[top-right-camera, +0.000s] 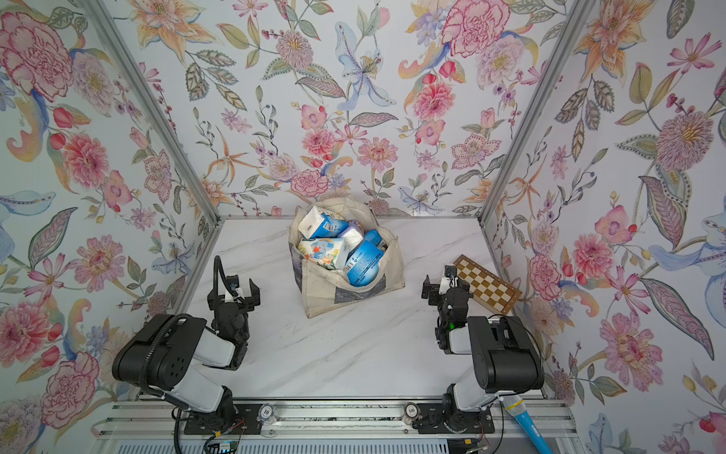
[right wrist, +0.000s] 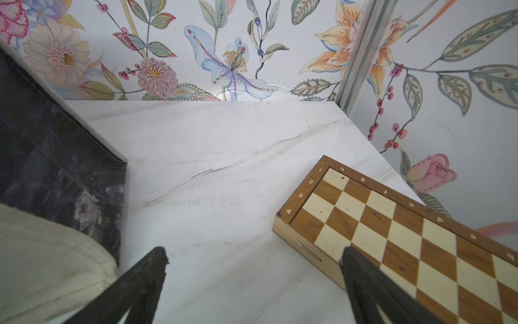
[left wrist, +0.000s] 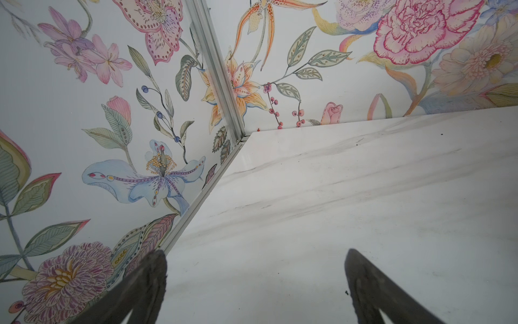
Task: Put tissues into the canvas bag
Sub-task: Reset both arms
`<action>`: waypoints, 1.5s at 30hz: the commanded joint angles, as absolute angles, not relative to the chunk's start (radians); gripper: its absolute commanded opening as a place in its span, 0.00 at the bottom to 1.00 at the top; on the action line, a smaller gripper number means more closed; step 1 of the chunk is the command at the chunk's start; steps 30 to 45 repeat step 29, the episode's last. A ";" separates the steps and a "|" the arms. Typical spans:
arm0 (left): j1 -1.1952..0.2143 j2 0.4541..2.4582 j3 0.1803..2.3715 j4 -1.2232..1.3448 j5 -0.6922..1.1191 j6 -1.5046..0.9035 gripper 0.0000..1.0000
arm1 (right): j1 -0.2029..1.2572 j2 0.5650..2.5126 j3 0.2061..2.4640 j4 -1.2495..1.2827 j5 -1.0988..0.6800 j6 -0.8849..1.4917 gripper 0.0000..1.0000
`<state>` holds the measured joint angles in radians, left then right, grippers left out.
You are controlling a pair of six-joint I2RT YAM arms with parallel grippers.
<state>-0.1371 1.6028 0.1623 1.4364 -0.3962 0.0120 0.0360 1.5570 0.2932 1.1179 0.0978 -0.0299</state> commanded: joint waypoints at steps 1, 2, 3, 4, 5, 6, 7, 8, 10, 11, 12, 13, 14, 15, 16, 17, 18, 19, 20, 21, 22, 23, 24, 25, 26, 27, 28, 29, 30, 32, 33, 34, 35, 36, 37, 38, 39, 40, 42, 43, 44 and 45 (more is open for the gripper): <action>-0.131 1.594 0.175 1.477 -0.384 0.008 0.99 | 0.040 1.548 0.291 1.112 0.112 -0.031 0.99; -0.132 1.594 0.175 1.476 -0.385 0.008 0.99 | 0.040 1.549 0.292 1.112 0.112 -0.031 0.99; -0.132 1.594 0.175 1.477 -0.385 0.008 0.99 | 0.040 1.549 0.292 1.112 0.112 -0.031 0.99; -0.132 1.595 0.176 1.475 -0.384 0.008 0.99 | 0.040 1.550 0.292 1.111 0.112 -0.031 0.99; -0.132 1.594 0.175 1.475 -0.384 0.008 0.99 | 0.040 1.549 0.292 1.111 0.112 -0.031 0.99; -0.131 1.595 0.176 1.474 -0.384 0.008 0.99 | 0.039 1.550 0.294 1.109 0.110 -0.031 0.99; -0.132 1.594 0.176 1.474 -0.385 0.008 0.99 | 0.038 1.549 0.294 1.108 0.109 -0.031 0.99; -0.132 1.595 0.175 1.473 -0.382 0.008 0.99 | 0.038 1.549 0.294 1.108 0.108 -0.031 0.99; -0.130 1.595 0.175 1.468 -0.381 0.008 0.99 | 0.038 1.549 0.294 1.108 0.107 -0.030 0.99; -0.131 1.595 0.175 1.463 -0.380 0.007 0.99 | 0.038 1.550 0.295 1.106 0.107 -0.030 0.99; -0.131 1.594 0.176 1.462 -0.379 0.007 0.99 | 0.038 1.550 0.295 1.105 0.107 -0.030 0.99; -0.132 1.595 0.175 1.463 -0.379 0.008 0.99 | 0.037 1.550 0.295 1.104 0.106 -0.030 0.99; -0.133 1.595 0.175 1.460 -0.379 0.008 0.99 | 0.037 1.551 0.297 1.103 0.106 -0.029 0.99; -0.131 1.595 0.176 1.460 -0.380 0.008 0.99 | 0.037 1.551 0.297 1.103 0.104 -0.029 0.99; -0.131 1.595 0.175 1.460 -0.380 0.008 0.99 | 0.037 1.551 0.297 1.102 0.104 -0.029 0.99; -0.132 1.595 0.175 1.460 -0.380 0.008 0.99 | 0.037 1.552 0.297 1.102 0.104 -0.030 0.99; -0.131 1.595 0.176 1.460 -0.380 0.008 0.99 | 0.037 1.551 0.296 1.102 0.105 -0.029 0.99; -0.132 1.595 0.175 1.460 -0.379 0.008 0.99 | 0.037 1.551 0.297 1.103 0.104 -0.029 0.99; -0.130 1.595 0.176 1.460 -0.380 0.008 0.99 | 0.037 1.551 0.297 1.103 0.104 -0.030 0.99; -0.133 1.594 0.175 1.462 -0.380 0.008 0.99 | 0.037 1.551 0.296 1.103 0.104 -0.029 0.99; -0.132 1.594 0.175 1.462 -0.379 0.008 0.99 | 0.037 1.551 0.296 1.103 0.104 -0.029 0.99; -0.132 1.594 0.175 1.463 -0.380 0.008 0.99 | 0.037 1.551 0.297 1.103 0.104 -0.029 0.99; -0.132 1.594 0.175 1.463 -0.379 0.007 0.99 | 0.037 1.551 0.297 1.103 0.104 -0.030 0.99; -0.132 1.595 0.175 1.465 -0.379 0.008 0.99 | 0.037 1.551 0.297 1.103 0.105 -0.029 0.99; -0.132 1.594 0.176 1.465 -0.379 0.006 0.99 | 0.037 1.552 0.296 1.103 0.104 -0.029 0.99; -0.131 1.593 0.176 1.466 -0.379 0.006 0.99 | 0.037 1.551 0.297 1.103 0.104 -0.029 0.99; -0.130 1.592 0.176 1.468 -0.380 0.006 0.99 | 0.037 1.551 0.295 1.103 0.105 -0.029 0.99; -0.133 1.592 0.176 1.469 -0.380 0.007 0.99 | 0.037 1.550 0.295 1.105 0.104 -0.030 0.99; -0.133 1.592 0.176 1.469 -0.380 0.007 0.99 | 0.037 1.550 0.295 1.105 0.104 -0.030 0.99; -0.133 1.592 0.176 1.469 -0.380 0.007 0.99 | 0.037 1.550 0.295 1.105 0.104 -0.030 0.99; -0.133 1.592 0.176 1.469 -0.380 0.007 0.99 | 0.037 1.550 0.295 1.105 0.104 -0.030 0.99; -0.133 1.592 0.176 1.469 -0.380 0.007 0.99 | 0.037 1.550 0.295 1.105 0.104 -0.030 0.99; -0.133 1.592 0.176 1.469 -0.380 0.007 0.99 | 0.037 1.550 0.295 1.105 0.104 -0.030 0.99; -0.133 1.592 0.176 1.469 -0.380 0.007 0.99 | 0.037 1.550 0.295 1.105 0.104 -0.030 0.99; -0.133 1.592 0.176 1.469 -0.380 0.007 0.99 | 0.037 1.550 0.295 1.105 0.104 -0.030 0.99; -0.133 1.592 0.176 1.469 -0.380 0.007 0.99 | 0.037 1.550 0.295 1.105 0.104 -0.030 0.99; -0.133 1.592 0.176 1.469 -0.380 0.007 0.99 | 0.037 1.550 0.295 1.105 0.104 -0.030 0.99; -0.133 1.592 0.176 1.469 -0.380 0.007 0.99 | 0.037 1.550 0.295 1.105 0.104 -0.030 0.99; -0.133 1.592 0.176 1.469 -0.380 0.007 0.99 | 0.037 1.550 0.295 1.105 0.104 -0.030 0.99; -0.133 1.592 0.176 1.469 -0.380 0.007 0.99 | 0.037 1.550 0.295 1.105 0.104 -0.030 0.99; -0.133 1.592 0.176 1.469 -0.380 0.007 0.99 | 0.037 1.550 0.295 1.105 0.104 -0.030 0.99; -0.133 1.592 0.176 1.469 -0.380 0.007 0.99 | 0.037 1.550 0.295 1.105 0.104 -0.030 0.99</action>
